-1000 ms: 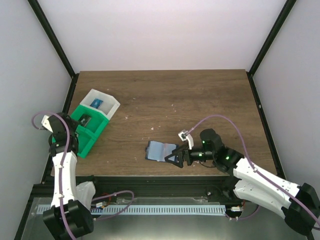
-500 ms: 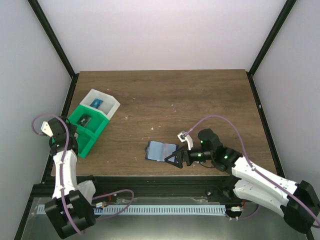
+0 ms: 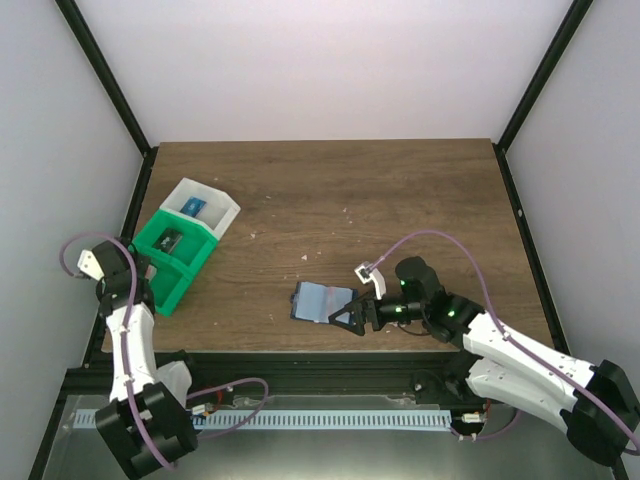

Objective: Take the credit cards out of the card holder

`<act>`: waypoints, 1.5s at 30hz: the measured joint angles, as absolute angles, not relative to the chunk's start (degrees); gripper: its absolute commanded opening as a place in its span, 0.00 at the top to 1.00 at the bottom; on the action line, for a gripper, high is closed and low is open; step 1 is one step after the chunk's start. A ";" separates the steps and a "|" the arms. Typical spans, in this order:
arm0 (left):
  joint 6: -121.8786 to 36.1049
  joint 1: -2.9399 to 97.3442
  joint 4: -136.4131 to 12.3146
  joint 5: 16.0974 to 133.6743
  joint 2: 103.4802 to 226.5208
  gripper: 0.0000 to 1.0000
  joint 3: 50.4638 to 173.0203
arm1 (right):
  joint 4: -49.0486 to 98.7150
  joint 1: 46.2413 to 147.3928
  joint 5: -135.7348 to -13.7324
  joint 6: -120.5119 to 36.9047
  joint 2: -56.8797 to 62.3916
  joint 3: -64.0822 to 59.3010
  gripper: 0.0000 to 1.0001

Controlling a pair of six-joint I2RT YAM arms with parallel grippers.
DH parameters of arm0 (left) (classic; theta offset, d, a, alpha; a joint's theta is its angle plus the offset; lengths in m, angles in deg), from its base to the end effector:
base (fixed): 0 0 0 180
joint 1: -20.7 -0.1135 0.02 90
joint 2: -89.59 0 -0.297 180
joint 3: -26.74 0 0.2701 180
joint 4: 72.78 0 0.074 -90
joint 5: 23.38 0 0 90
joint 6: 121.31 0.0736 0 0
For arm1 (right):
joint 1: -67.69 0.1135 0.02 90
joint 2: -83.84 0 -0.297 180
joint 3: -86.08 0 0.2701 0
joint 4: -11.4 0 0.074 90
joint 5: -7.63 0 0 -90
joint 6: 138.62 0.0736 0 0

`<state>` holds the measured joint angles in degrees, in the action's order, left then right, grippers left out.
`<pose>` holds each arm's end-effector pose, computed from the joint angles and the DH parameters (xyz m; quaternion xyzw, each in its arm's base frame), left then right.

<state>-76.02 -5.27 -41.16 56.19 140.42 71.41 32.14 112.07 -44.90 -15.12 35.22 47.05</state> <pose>0.1889 0.1068 0.2251 -0.5499 0.7063 0.0092 0.4457 0.1147 0.1749 0.2245 -0.2370 0.8026 0.5128 0.1913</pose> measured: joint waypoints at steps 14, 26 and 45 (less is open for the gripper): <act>-74.22 -5.58 -42.54 57.87 144.97 1.00 71.78 | 32.64 112.07 -44.99 -14.93 35.85 46.41 0.00; -70.97 -6.89 -45.75 59.60 150.21 1.00 71.54 | 32.93 112.07 -45.14 -15.23 35.04 45.78 0.00; -68.56 -7.39 -47.43 57.76 152.86 1.00 70.88 | 32.75 112.07 -45.10 -15.14 33.99 45.74 0.00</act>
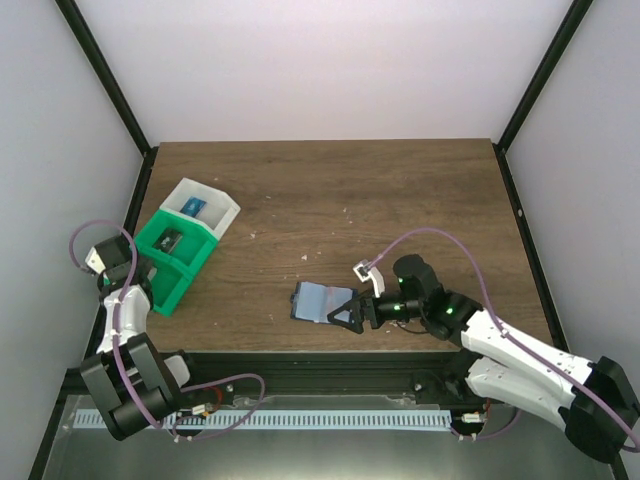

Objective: Take the credit cards out of the card holder

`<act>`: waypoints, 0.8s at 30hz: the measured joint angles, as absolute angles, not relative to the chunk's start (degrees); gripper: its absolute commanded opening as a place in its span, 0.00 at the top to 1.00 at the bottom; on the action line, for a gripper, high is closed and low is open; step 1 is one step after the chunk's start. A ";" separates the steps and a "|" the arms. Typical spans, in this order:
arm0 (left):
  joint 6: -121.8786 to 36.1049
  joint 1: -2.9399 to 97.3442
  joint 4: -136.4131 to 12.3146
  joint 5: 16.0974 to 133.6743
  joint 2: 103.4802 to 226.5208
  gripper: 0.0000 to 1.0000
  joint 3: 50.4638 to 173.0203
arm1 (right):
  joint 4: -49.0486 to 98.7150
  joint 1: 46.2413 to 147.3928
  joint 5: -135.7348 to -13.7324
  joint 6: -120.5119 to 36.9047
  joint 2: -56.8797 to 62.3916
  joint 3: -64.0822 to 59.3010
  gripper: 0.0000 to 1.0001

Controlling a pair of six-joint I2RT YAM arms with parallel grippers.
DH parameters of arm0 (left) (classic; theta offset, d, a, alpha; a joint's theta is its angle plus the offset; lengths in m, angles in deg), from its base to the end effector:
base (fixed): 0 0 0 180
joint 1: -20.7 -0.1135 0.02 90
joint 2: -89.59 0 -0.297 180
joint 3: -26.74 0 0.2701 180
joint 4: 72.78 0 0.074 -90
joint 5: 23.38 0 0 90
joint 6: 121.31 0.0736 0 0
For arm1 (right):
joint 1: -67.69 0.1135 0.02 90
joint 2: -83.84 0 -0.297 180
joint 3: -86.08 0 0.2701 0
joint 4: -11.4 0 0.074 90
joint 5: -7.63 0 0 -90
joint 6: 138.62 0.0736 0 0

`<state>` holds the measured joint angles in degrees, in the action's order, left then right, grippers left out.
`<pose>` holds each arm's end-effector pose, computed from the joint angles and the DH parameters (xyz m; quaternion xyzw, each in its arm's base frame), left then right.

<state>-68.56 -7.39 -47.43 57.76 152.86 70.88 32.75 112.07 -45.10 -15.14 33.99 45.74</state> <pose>0.2119 0.1260 0.1874 -0.5214 0.7578 0.0402 0.3902 0.1180 0.1778 0.2279 -0.2353 0.8055 0.5100 0.1891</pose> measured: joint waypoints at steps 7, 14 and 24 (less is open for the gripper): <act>-68.28 -7.39 -47.43 57.70 153.03 0.99 71.01 | 32.73 112.07 -45.10 -15.10 33.77 45.74 0.00; -68.21 -7.39 -46.75 56.89 155.13 0.94 72.54 | 32.73 112.07 -45.12 -14.95 34.49 45.74 0.00; -69.02 -7.44 -42.69 54.66 156.36 0.71 74.18 | 32.75 112.07 -45.19 -15.04 34.52 45.74 0.00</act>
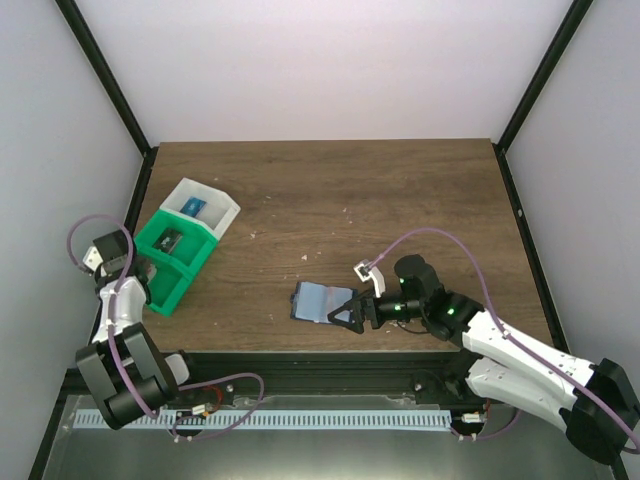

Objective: Take the credit cards out of the card holder

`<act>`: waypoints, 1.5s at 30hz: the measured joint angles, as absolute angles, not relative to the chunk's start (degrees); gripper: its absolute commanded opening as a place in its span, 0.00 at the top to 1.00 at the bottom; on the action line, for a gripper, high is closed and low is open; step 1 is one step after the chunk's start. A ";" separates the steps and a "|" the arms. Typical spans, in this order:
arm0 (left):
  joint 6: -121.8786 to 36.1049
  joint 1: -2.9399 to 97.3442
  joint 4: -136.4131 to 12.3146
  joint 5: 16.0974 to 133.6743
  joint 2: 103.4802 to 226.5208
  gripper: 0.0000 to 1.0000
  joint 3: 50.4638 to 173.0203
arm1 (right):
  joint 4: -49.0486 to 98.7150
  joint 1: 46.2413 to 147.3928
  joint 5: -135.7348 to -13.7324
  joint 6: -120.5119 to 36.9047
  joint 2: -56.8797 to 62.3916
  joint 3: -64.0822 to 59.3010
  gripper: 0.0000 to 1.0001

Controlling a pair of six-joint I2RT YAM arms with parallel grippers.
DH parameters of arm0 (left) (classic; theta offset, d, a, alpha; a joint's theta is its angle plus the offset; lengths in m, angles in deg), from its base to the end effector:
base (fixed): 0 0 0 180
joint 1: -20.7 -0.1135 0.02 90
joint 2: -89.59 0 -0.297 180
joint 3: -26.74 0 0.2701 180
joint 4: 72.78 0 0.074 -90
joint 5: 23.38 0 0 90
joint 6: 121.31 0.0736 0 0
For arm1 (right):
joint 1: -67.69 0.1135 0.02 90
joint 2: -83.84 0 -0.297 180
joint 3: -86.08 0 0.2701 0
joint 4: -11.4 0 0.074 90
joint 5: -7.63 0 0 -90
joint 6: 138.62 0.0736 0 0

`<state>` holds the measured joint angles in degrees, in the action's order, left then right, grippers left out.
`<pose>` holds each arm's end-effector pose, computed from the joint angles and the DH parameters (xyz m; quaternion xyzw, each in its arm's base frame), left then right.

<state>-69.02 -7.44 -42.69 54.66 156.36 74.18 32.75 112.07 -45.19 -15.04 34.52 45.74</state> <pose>0.2156 0.1326 0.1861 -0.5374 0.7634 0.0686 0.3518 0.1173 0.1770 0.2296 -0.2353 0.8036 0.5116 0.1926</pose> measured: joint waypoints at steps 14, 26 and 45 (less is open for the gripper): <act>-69.96 -7.44 -39.52 54.88 151.13 0.40 76.04 | 32.84 112.07 -46.12 -15.17 34.41 45.74 0.00; -62.62 -7.39 -39.30 74.83 145.93 0.07 78.69 | 36.82 112.07 -51.94 -12.28 30.74 44.99 0.00; -61.74 15.64 -44.59 102.83 147.13 0.41 74.75 | 41.69 112.05 -65.77 -3.78 26.08 43.31 0.00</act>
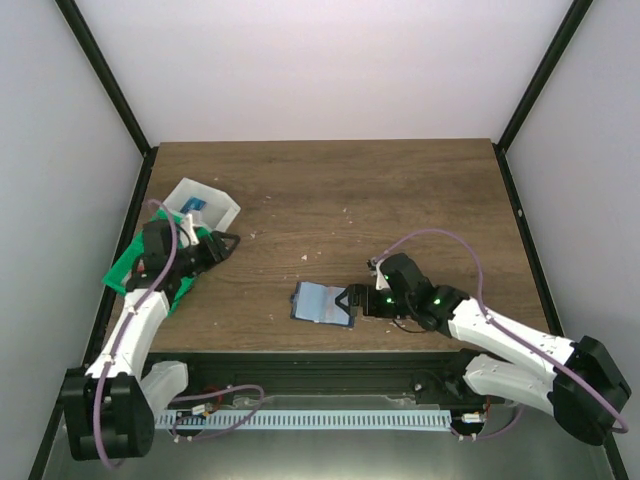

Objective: Take the credit cards out of the card holder

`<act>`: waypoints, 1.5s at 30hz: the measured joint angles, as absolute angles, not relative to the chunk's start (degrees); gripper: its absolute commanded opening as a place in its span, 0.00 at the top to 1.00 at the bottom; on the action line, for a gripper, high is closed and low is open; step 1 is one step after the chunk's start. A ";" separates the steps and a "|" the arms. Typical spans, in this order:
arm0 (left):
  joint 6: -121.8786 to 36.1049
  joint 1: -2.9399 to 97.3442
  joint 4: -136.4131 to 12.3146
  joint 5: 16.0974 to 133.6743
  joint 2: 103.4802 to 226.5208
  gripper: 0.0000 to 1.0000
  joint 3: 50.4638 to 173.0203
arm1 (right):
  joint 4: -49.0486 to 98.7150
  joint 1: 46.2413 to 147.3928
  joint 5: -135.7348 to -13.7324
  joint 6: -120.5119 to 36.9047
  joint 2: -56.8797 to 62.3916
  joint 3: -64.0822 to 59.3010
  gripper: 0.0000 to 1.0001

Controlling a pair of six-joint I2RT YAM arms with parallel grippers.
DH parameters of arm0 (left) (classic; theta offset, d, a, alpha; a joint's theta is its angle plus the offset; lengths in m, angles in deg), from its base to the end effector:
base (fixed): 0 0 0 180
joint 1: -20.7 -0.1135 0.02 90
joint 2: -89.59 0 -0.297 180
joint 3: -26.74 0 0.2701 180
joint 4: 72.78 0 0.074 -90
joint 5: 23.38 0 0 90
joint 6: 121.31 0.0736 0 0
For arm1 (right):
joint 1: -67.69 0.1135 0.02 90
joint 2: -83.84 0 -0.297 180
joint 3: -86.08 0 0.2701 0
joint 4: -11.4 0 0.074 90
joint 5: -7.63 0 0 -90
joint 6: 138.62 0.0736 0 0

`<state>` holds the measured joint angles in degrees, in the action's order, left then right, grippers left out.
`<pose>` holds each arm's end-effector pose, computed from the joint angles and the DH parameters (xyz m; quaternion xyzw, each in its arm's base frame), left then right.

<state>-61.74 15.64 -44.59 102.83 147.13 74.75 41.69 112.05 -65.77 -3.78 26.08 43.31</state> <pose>0.2354 -0.0228 0.2378 -0.1297 0.8544 -0.3641 0.3473 0.1456 0.1718 0.1921 -0.0511 0.9153 0.3594 0.1743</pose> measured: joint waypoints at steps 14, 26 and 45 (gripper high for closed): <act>-71.01 43.71 -59.08 104.40 150.04 0.61 67.54 | 35.35 112.05 -68.22 0.92 24.86 46.06 0.46; -74.38 50.37 -73.33 104.45 164.66 0.68 61.18 | 26.43 112.05 -67.26 5.10 21.86 49.78 0.52; -72.76 50.66 -81.81 104.51 174.26 0.79 57.99 | 18.98 112.03 -67.17 4.83 8.92 49.67 0.50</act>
